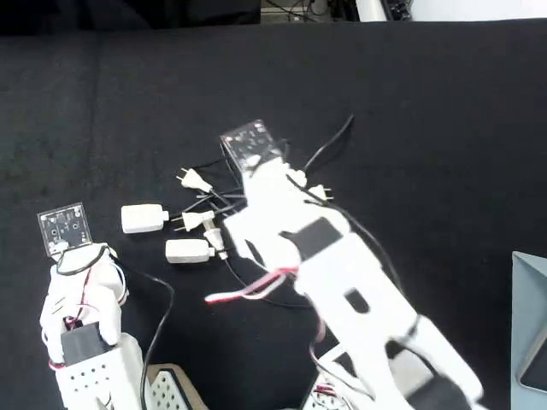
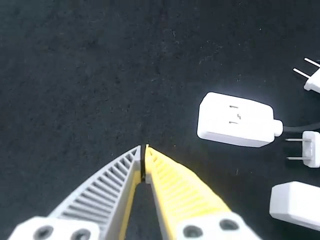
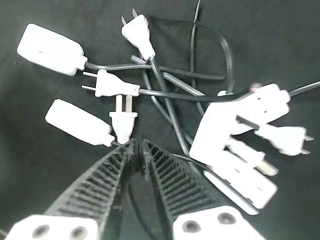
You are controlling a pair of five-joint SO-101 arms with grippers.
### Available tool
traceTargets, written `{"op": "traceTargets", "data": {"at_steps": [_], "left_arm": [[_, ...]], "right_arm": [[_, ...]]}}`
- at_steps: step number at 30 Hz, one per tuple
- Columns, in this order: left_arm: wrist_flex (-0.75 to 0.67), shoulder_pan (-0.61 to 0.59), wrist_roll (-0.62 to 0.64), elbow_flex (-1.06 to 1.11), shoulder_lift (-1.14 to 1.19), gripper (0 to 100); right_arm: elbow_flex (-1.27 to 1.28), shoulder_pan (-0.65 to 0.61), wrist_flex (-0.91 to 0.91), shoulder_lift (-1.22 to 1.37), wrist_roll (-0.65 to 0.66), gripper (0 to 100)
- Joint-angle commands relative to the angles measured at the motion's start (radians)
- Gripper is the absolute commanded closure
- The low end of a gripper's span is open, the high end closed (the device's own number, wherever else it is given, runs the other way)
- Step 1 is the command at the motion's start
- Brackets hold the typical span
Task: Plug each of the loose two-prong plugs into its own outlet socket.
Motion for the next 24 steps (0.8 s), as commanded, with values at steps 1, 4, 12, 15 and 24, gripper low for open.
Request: {"op": "traceTargets", "data": {"at_steps": [1,4,12,15,24], "left_arm": [[-0.018,-0.010,0.003,-0.008,-0.005,97],[-0.018,-0.010,0.003,-0.008,-0.005,97],[-0.017,-0.007,0.003,-0.008,-0.005,97],[-0.017,-0.007,0.003,-0.007,-0.005,97],[-0.017,-0.004,0.002,-0.007,-0.005,97]], "right_arm": [[-0.104,-0.051,-0.017,0.145,-0.066,89.4],[-0.142,-0.081,-0.017,0.255,-0.100,82.4],[-0.305,-0.110,-0.023,0.475,-0.155,82.1],[-0.354,-0.110,-0.023,0.539,-0.160,82.1],[-0.418,-0.126,-0.023,0.657,-0.160,82.1]]}}
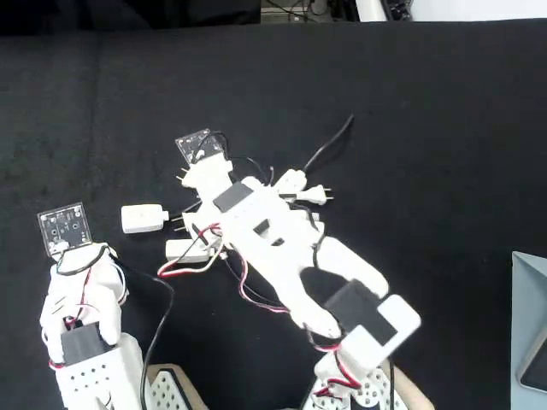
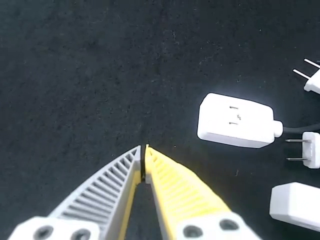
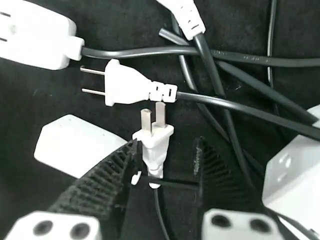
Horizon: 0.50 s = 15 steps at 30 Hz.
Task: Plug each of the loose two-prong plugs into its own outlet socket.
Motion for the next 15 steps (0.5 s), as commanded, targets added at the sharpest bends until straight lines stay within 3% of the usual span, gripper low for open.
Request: {"op": "traceTargets", "data": {"at_steps": [1,15], "left_arm": [[-0.014,-0.004,0.002,-0.007,-0.005,97],[-0.011,-0.004,0.002,-0.007,-0.005,97]], "right_arm": [[-0.059,-0.031,-0.012,0.010,-0.011,82.1],[-0.061,-0.038,-0.008,0.076,-0.005,85.9]]}}
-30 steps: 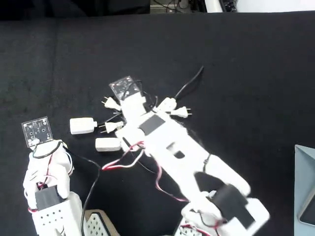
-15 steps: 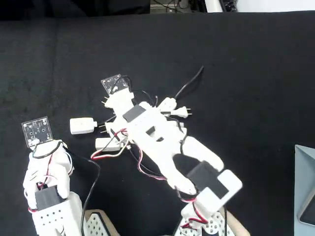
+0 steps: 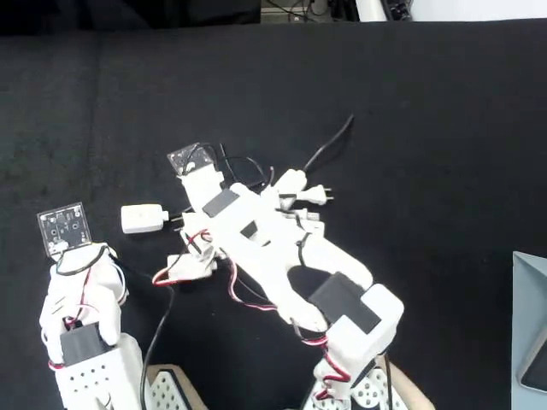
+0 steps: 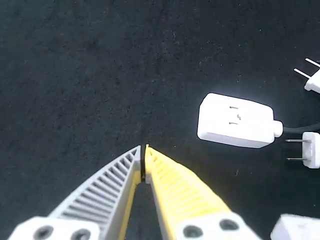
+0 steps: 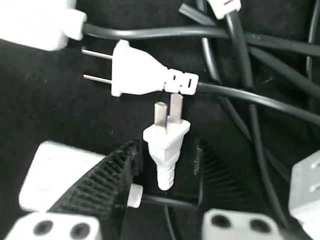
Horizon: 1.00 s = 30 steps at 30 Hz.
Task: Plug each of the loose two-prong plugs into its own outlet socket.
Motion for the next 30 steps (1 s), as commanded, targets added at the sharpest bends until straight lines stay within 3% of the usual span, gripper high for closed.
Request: {"op": "traceTargets", "data": {"at_steps": [1,5,10,17,30], "left_arm": [[-0.011,-0.004,0.003,-0.005,-0.005,97],[-0.018,-0.002,0.003,0.010,-0.005,97],[-0.018,-0.002,0.003,0.013,-0.005,97],[-0.018,-0.002,0.003,0.013,-0.005,97],[-0.018,-0.001,0.003,0.015,-0.005,97]], "right_arm": [[-0.050,0.005,-0.011,-0.007,-0.003,88.9],[-0.079,0.031,-0.005,-0.007,-0.002,98.8],[-0.131,0.101,0.072,-0.050,0.000,98.7],[-0.208,0.176,0.267,-0.302,0.000,98.7],[-0.199,0.425,0.287,-0.773,-0.011,98.7]]}}
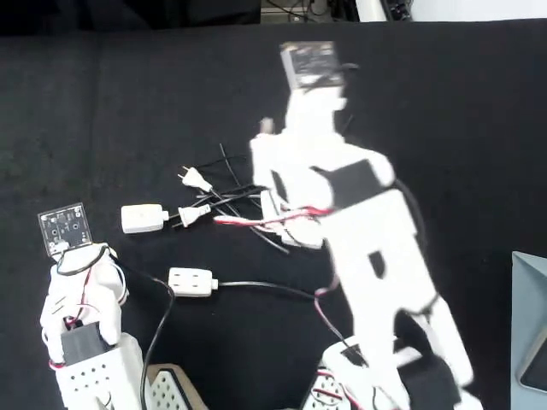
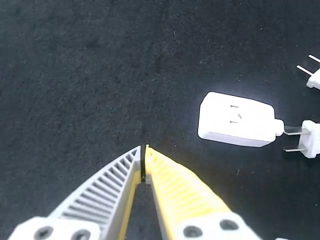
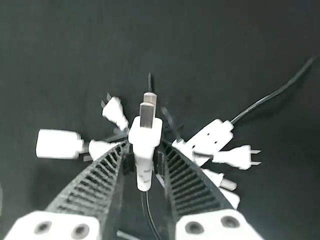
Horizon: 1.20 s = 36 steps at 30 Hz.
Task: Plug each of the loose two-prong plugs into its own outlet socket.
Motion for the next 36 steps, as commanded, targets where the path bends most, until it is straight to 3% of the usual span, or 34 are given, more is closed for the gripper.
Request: {"op": "traceTargets", "data": {"at_steps": [1,6,11,20,27,32,36], "left_arm": [[-0.018,-0.001,0.003,0.007,-0.005,97],[-0.018,-0.001,0.003,0.007,-0.005,97],[-0.018,-0.001,0.003,0.007,-0.005,97],[-0.018,-0.001,0.003,0.007,-0.005,97],[-0.018,-0.001,0.003,0.007,-0.005,97],[-0.018,-0.001,0.003,0.007,-0.005,97],[-0.018,-0.001,0.003,0.007,-0.005,97]], "right_arm": [[-0.033,0.071,0.003,-0.111,-0.026,98.7],[0.073,0.213,0.002,-0.199,-0.201,98.7],[0.254,0.331,0.000,-0.242,-0.236,98.6],[0.555,0.359,-0.086,-0.225,-0.230,98.0],[0.622,0.361,-0.115,-0.134,-0.222,82.8],[0.611,0.364,-0.083,-0.125,-0.051,81.9],[0.591,0.364,-0.057,-0.125,0.215,82.0]]}}
